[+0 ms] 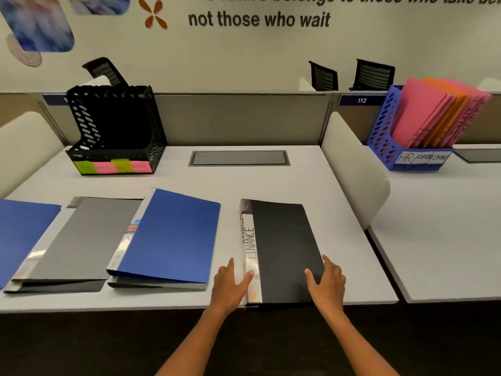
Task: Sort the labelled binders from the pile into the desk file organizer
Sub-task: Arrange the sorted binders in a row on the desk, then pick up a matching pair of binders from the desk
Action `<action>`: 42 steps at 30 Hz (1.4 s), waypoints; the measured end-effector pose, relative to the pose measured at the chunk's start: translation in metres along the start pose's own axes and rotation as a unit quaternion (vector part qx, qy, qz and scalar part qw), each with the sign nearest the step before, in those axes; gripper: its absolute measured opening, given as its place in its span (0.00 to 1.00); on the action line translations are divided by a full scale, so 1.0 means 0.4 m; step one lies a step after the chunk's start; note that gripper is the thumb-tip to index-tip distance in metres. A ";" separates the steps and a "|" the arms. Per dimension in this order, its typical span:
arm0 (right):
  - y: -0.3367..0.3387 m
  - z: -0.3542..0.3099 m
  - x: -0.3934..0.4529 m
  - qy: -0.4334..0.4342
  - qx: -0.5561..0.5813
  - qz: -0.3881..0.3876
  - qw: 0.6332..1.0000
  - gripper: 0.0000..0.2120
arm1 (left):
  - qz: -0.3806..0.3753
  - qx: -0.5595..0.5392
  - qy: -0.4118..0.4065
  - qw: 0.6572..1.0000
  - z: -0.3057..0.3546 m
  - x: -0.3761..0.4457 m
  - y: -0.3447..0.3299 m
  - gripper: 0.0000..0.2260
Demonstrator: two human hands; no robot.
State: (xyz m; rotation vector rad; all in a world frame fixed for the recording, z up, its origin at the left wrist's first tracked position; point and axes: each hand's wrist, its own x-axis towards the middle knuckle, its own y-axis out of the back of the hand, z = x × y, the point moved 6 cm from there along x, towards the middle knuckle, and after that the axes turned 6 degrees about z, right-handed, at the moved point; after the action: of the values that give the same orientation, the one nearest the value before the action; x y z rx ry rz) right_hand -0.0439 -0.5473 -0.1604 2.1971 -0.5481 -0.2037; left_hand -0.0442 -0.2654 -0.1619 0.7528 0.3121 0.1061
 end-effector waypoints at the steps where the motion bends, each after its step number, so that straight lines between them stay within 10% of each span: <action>1: -0.006 -0.020 0.003 0.015 0.007 -0.005 1.000 0.33 | 0.017 0.003 -0.002 1.000 -0.004 0.001 0.016 0.38; 17: -0.266 -0.511 -0.089 0.235 -0.073 -0.062 0.967 0.40 | 0.168 0.115 -0.098 0.974 -0.191 0.091 0.439 0.39; 42: -0.894 -1.375 -0.558 0.383 -0.006 -0.173 0.907 0.40 | 0.260 0.095 0.055 0.959 -0.885 0.214 1.152 0.37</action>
State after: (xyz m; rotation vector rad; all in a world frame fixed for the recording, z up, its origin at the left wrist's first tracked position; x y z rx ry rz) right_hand 0.0497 0.1364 -0.0977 2.1247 0.2826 0.4639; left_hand -0.0672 0.3194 -0.1090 1.0093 0.2256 0.6250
